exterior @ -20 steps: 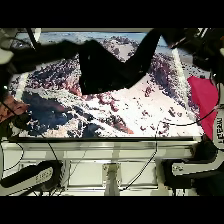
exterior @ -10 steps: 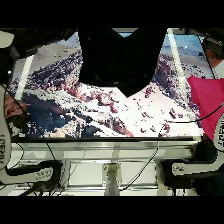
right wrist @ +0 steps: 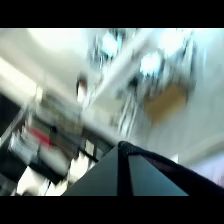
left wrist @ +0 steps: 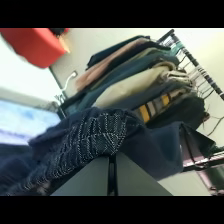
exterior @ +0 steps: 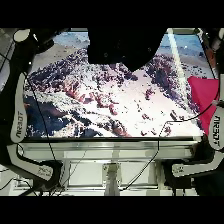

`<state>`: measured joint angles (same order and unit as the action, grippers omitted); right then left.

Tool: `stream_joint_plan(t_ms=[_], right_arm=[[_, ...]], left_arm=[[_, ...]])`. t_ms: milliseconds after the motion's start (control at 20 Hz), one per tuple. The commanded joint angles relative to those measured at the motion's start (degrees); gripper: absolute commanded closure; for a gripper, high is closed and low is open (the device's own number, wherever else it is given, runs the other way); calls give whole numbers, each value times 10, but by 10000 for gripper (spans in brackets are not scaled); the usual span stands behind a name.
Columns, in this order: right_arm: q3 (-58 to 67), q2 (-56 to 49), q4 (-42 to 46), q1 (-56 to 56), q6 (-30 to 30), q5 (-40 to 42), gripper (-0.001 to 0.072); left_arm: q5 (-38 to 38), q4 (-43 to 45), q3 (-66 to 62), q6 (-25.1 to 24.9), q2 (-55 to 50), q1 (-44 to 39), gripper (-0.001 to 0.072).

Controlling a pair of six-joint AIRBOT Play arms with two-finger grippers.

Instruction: Fold the clothes and pants, and hang the long-sleeved shirts on hangers.

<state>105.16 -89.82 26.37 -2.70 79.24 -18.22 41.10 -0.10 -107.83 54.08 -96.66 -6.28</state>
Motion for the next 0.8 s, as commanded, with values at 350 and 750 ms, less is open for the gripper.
stream_joint_plan(t_ms=[350, 750], right_arm=[[1, -34, 61, 0, -22, -23, 696], [-109, 15, 189, -33, 11, -439, 698]], left_arm=[[169, 349, -70, 118, -36, 22, 694], [351, 573, -6, 170, -2, 31, 697]])
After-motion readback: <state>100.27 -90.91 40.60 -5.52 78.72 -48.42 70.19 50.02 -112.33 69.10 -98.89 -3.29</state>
